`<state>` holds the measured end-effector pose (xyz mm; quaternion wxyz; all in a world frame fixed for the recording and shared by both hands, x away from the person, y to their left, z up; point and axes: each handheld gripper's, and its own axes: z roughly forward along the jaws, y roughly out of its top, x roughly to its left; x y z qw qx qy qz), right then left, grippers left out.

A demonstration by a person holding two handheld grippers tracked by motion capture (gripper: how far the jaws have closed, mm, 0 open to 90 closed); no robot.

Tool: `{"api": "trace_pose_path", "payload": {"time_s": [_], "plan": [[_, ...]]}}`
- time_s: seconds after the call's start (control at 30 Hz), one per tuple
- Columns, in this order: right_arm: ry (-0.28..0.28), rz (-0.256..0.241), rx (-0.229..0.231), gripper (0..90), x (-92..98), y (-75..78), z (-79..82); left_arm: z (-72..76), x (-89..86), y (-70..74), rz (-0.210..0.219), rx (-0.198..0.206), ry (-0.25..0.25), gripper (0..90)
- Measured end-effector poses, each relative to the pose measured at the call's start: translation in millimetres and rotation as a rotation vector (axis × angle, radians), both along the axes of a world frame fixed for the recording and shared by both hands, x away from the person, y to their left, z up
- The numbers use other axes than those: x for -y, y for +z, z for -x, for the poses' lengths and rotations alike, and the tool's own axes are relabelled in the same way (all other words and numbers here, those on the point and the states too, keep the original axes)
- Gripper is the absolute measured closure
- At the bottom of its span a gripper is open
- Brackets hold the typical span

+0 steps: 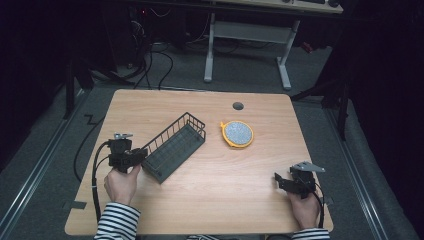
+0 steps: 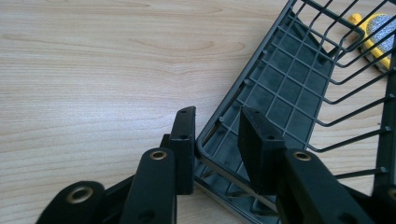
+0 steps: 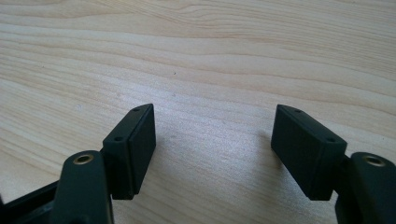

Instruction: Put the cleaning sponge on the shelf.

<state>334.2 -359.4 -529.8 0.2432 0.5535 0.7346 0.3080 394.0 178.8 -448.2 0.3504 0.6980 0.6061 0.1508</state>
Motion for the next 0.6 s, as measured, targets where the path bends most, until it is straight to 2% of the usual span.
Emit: {"api": "trace_pose_path", "payload": {"time_s": [0.6], "plan": [[0.0,0.0,0.0,31.0,0.0,0.0,0.0,7.3,2.3,-0.3,0.012,0.004,-0.051,69.8]]}}
